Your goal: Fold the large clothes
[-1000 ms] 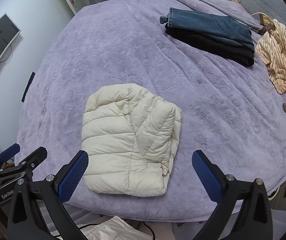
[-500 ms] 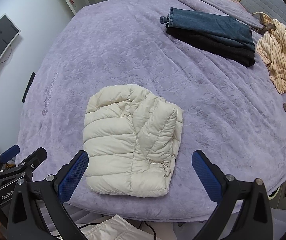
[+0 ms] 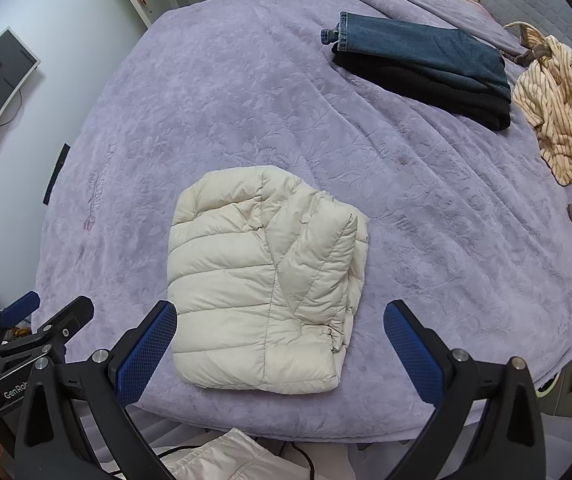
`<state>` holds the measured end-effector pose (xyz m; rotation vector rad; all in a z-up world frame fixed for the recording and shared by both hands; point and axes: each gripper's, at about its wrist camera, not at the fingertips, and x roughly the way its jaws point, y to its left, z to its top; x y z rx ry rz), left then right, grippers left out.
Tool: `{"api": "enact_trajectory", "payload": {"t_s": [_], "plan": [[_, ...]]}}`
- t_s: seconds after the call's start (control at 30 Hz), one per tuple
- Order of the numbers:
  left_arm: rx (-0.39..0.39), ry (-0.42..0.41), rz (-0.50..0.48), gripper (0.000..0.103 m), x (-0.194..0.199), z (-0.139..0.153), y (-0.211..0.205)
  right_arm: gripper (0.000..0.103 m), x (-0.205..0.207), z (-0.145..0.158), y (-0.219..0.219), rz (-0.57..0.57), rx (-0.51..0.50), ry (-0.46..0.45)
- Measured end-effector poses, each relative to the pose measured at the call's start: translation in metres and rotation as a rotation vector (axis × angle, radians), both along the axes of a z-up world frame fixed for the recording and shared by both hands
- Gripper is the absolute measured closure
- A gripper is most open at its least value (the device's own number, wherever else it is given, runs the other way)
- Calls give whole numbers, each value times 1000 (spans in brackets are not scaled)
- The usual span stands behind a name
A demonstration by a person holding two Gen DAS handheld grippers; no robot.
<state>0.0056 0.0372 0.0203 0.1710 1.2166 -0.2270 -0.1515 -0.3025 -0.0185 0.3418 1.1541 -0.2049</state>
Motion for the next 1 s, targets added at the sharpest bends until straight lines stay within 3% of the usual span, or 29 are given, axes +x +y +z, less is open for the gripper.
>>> {"api": "enact_trajectory", "payload": {"t_s": [1.0], "plan": [[9,5,3,0,-2,-4,4,0,1,-2,3,1,3,3]]}}
